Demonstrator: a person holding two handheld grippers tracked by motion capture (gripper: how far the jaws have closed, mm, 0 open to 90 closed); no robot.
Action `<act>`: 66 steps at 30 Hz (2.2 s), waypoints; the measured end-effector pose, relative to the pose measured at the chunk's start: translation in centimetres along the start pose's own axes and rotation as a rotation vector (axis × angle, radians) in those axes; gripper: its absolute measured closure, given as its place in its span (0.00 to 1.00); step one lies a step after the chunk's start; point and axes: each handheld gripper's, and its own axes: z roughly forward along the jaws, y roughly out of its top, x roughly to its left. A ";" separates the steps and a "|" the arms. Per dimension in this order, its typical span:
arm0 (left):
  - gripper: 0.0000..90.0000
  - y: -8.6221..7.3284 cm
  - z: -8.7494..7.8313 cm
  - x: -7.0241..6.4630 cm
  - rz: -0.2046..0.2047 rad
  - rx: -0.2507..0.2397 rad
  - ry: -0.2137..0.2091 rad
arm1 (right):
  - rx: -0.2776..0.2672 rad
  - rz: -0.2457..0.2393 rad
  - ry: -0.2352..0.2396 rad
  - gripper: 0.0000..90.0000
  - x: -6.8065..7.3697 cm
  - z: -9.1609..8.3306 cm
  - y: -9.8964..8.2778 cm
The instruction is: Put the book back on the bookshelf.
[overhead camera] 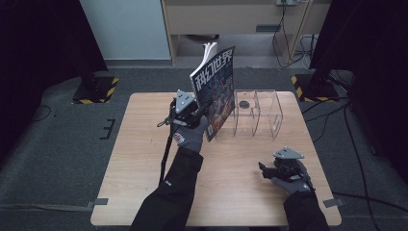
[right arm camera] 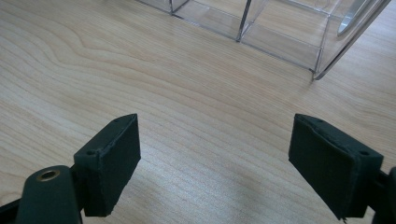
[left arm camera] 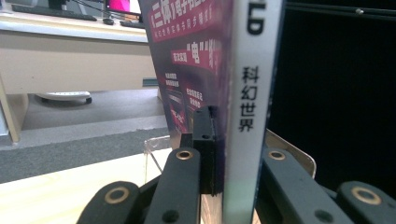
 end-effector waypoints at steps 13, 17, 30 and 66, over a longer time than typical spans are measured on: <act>0.92 -0.6 1.8 0.1 -0.002 -0.001 0.029 | 0.004 -0.008 0.000 0.18 0.1 0.2 0.0; 0.92 -0.7 2.5 0.2 -0.013 0.000 0.034 | 0.009 -0.013 0.003 0.18 0.1 0.2 -0.1; 0.92 -1.9 4.6 0.2 -0.017 -0.004 0.073 | 0.009 -0.010 0.005 0.18 0.2 0.2 -0.1; 0.92 -6.5 7.5 0.3 -0.029 0.025 0.147 | 0.007 -0.017 0.003 0.18 0.1 0.3 -0.1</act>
